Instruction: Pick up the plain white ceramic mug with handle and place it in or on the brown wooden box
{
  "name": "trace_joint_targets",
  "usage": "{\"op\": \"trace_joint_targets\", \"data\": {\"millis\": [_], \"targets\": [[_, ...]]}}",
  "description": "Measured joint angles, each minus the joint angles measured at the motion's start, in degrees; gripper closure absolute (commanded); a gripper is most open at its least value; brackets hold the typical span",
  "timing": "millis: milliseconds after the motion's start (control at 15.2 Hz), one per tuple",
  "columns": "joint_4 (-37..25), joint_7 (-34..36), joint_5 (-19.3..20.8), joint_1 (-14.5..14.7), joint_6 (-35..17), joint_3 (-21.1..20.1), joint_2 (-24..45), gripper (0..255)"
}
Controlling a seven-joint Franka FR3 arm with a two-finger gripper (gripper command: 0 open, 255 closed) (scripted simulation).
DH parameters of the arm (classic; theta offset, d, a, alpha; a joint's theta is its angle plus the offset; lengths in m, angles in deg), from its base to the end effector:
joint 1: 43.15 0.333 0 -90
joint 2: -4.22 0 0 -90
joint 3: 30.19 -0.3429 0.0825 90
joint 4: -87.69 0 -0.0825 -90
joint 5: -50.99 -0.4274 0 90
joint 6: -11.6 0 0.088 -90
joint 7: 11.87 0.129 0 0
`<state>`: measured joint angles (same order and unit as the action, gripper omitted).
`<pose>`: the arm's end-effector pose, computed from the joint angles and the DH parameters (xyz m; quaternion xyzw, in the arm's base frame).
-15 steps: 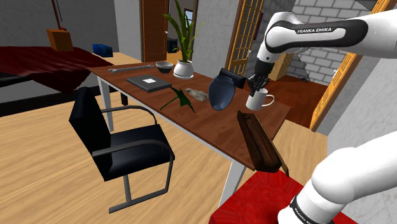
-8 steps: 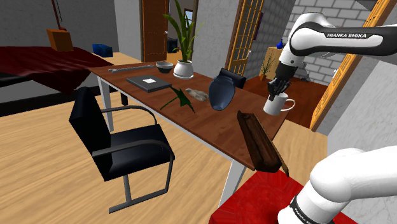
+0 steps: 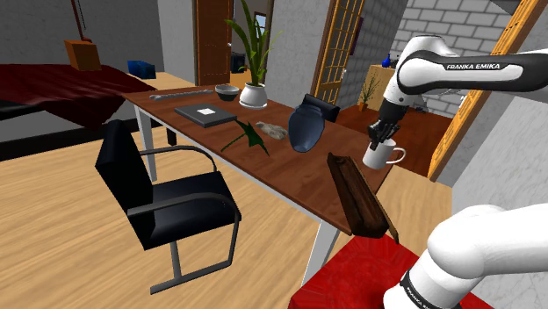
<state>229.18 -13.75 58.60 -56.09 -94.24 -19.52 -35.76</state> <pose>0.3392 -0.1692 0.5171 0.9875 -0.1536 0.0326 0.0116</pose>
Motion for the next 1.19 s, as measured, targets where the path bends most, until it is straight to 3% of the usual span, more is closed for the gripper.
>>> {"op": "trace_joint_targets", "data": {"millis": [726,1188], "targets": [[7.7,0.11,0.88,-0.37,-8.88,1.06,1.19,255],[8.57,0.16,0.97,-0.41,-9.9,1.14,1.31,255]]}}
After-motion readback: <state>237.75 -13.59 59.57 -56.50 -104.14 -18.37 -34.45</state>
